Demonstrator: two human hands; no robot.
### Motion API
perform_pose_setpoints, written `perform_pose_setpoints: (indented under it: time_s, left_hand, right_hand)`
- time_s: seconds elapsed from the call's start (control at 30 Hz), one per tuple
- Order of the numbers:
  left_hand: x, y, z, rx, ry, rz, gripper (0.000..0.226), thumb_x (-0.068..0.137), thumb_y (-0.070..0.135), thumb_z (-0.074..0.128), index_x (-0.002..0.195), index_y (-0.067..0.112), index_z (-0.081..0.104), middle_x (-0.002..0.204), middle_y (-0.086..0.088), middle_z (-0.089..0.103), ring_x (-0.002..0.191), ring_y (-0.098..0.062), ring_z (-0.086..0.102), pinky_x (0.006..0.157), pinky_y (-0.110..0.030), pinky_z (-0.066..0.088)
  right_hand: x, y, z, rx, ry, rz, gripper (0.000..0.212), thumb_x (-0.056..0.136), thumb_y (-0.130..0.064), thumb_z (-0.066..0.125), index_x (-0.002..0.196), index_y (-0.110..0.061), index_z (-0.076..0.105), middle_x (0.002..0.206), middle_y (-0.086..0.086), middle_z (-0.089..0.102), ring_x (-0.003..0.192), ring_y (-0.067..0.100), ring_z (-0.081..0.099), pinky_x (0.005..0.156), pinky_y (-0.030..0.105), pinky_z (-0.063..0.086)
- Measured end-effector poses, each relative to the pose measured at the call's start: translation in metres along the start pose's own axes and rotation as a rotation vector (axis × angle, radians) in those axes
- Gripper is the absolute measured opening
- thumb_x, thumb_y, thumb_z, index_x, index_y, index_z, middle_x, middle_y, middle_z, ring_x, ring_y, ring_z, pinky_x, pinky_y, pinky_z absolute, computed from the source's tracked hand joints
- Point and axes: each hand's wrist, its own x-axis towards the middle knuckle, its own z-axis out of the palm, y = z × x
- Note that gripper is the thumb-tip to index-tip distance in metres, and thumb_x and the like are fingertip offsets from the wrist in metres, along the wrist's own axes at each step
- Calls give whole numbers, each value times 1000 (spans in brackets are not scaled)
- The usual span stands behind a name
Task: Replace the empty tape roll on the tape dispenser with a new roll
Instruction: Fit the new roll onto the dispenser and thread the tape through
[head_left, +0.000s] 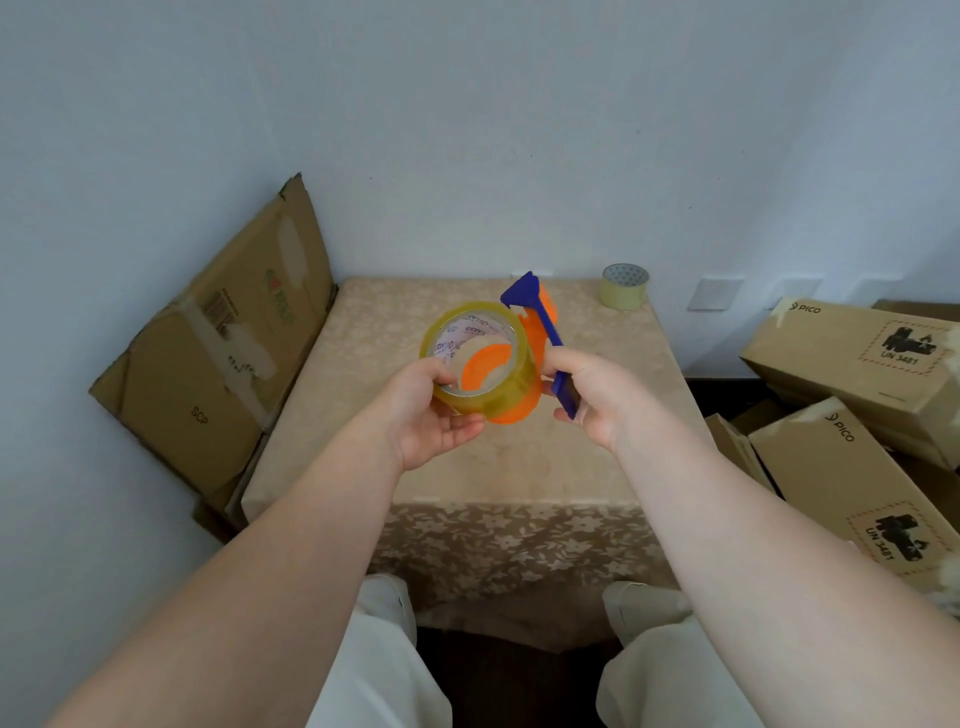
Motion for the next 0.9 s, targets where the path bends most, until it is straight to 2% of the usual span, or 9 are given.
perform_pose_setpoints:
  time_s: [0.07,0.2,0.33,0.5,0.73,0.8,0.9]
  left_hand:
    - [-2,1,2,1,-6,2,13,86,15,39,84,12,51,77,-8,58,64,-20,57,54,-29,55]
    - [-4,3,5,-25,-4,30,17,87,14,39,96,11,52,82,-10,58,70,-21,57,61,-31,51]
    - [-5,2,4,-50,-36,33,18,85,14,41,98,12,52,83,-9,59,70,-21,59,57,-30,54]
    - [-7,4,3,-68,-73,23,22,84,16,40,100,14,54,84,-8,60,68,-20,59,55,-25,54]
    - [-10,8,7,-63,-8,42,24,85,17,41,106,13,50,89,-9,57,70,-20,56,52,-25,52]
    - [-10,9,10,-80,7,56,26,86,16,42,110,13,50,97,-10,56,74,-21,57,55,-27,51]
    - [-10,8,13,-101,35,66,29,87,15,44,116,13,47,103,-12,54,81,-23,58,59,-30,50]
  right_hand:
    - [-1,-1,1,41,-4,-23,23,76,-9,59,98,-13,55,77,0,55,75,17,51,77,33,40]
    - [-5,-3,2,110,-8,-42,35,77,-7,62,111,-10,58,79,-1,59,72,13,56,66,26,46]
    - [-8,-4,2,160,17,-75,53,77,-6,64,127,-7,49,87,0,61,75,12,58,64,25,47]
    - [-12,-10,2,150,-26,-89,58,74,-9,67,128,-9,45,101,5,62,82,16,59,67,29,48]
    - [-15,-13,1,173,-96,-131,45,75,0,65,112,-13,44,92,3,62,72,14,59,61,25,48]
    - [-15,-11,1,198,-109,-121,45,75,-2,67,112,-13,44,90,2,62,73,15,60,65,26,50]
    - [-15,-9,3,252,-140,-115,55,73,-3,69,122,-9,45,94,4,65,80,18,62,80,33,54]
